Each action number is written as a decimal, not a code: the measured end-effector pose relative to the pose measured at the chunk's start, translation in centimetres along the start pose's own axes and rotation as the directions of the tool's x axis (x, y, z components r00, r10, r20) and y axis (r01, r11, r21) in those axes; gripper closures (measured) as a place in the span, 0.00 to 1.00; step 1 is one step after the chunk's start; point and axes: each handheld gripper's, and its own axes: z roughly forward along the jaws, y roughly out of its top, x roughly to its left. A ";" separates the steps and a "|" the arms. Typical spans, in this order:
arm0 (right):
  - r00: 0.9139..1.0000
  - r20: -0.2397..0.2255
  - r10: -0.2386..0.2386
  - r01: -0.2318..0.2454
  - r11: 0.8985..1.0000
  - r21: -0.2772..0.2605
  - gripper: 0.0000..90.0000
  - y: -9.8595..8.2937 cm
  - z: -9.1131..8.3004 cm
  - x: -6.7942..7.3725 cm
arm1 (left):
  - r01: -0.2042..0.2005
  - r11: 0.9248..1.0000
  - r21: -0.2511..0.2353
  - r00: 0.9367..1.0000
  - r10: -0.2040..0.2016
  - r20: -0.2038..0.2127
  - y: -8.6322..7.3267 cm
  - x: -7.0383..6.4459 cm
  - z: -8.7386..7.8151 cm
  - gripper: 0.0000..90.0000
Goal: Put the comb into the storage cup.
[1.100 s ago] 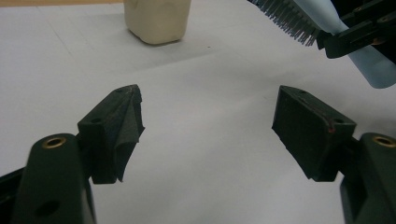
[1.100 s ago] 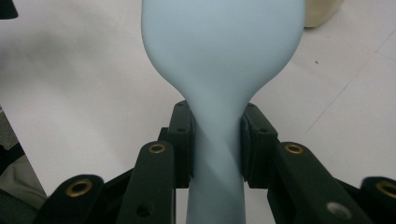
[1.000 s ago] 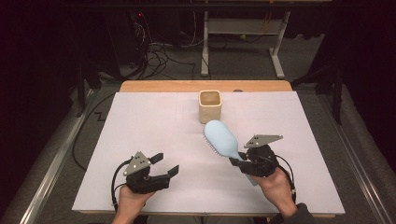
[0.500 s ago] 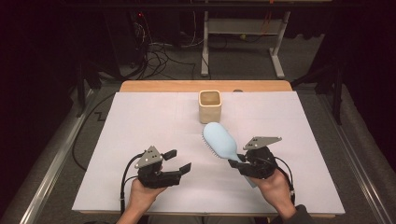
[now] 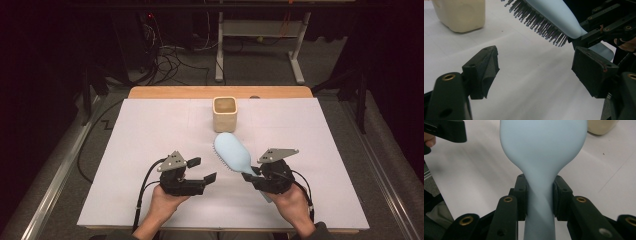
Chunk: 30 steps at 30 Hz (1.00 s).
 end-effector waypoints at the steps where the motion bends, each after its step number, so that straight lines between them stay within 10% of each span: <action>1: 1.000 0.001 -0.002 0.002 1.000 -0.003 0.78 0.0 0.0 0.0 | 0.000 1.000 0.000 1.000 0.000 0.003 0.1 0.0 0.1 0.25; 30: 0.997 -0.008 -0.073 0.073 0.997 -0.011 0.78 0.2 0.6 1.9 | 0.078 0.996 0.033 0.990 -0.081 0.118 2.2 -1.2 4.2 0.17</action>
